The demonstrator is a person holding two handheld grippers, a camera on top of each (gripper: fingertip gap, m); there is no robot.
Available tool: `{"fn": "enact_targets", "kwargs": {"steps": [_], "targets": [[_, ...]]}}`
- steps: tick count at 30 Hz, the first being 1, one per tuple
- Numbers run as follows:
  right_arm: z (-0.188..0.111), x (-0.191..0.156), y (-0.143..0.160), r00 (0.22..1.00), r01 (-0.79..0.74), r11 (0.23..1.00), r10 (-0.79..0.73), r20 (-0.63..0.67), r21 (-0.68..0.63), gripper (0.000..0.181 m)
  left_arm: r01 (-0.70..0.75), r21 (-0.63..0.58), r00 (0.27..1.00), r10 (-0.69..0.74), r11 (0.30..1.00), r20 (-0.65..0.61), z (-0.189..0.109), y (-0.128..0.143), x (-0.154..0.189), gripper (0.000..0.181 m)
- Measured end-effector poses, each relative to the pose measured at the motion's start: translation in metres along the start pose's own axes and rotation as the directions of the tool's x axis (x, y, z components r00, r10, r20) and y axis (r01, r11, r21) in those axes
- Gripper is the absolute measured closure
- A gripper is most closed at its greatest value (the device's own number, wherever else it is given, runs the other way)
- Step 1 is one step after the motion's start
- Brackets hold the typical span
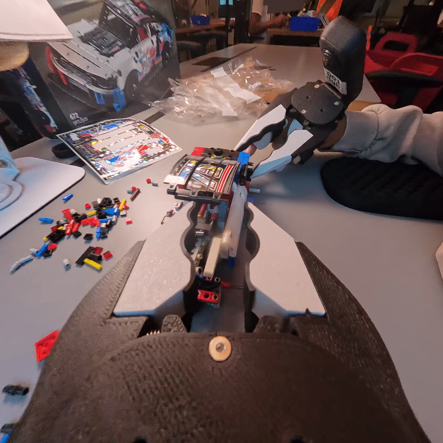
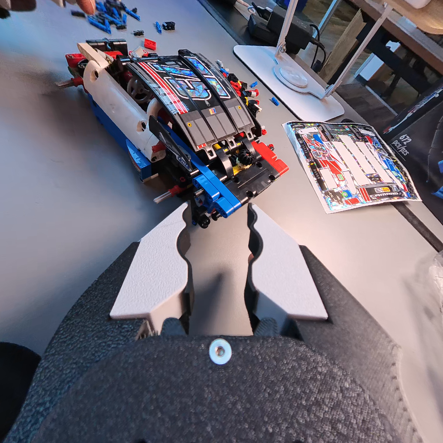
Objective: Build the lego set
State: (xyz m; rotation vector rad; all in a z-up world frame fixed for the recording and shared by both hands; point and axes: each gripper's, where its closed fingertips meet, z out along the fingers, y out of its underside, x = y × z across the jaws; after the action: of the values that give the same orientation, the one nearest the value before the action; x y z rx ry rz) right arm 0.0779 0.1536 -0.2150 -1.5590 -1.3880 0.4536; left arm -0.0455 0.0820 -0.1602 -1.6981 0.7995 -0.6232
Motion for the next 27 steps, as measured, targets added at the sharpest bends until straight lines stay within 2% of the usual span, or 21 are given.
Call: {"fn": "enact_targets", "kwargs": {"steps": [4,7,11,14,19,24,27], "targets": [[-0.006,0.002,-0.01,1.0,-0.03,0.997,0.031,-0.003,0.069,0.134,-0.01,0.039,0.987,0.004,0.999,0.162,-0.031,0.006,-0.032,0.135],[-0.014,0.006,-0.028,0.997,-0.081,0.982,0.082,0.0,0.173,0.133,0.017,0.063,0.959,-0.034,0.998,0.281,-0.053,0.014,-0.053,0.129],[-0.025,0.02,-0.053,0.981,-0.167,0.934,0.189,-0.038,0.317,0.13,0.039,0.133,0.915,-0.089,0.99,0.393,-0.073,0.011,-0.067,0.119],[-0.028,0.037,-0.074,0.961,-0.211,0.896,0.262,-0.083,0.39,0.126,-0.011,0.148,0.883,-0.06,0.989,0.466,-0.08,0.005,-0.074,0.111],[-0.017,0.063,-0.116,0.943,-0.22,0.863,0.308,-0.127,0.455,0.127,-0.018,0.147,0.874,-0.056,0.989,0.483,-0.081,0.005,-0.076,0.11],[0.009,0.1,-0.157,0.936,-0.172,0.847,0.3,-0.184,0.502,0.141,-0.031,0.159,0.863,-0.054,0.987,0.502,-0.086,0.002,-0.077,0.119],[0.025,0.135,-0.18,0.917,-0.176,0.828,0.334,-0.217,0.532,0.153,-0.03,0.16,0.863,-0.055,0.987,0.501,-0.085,0.003,-0.077,0.122]]}}
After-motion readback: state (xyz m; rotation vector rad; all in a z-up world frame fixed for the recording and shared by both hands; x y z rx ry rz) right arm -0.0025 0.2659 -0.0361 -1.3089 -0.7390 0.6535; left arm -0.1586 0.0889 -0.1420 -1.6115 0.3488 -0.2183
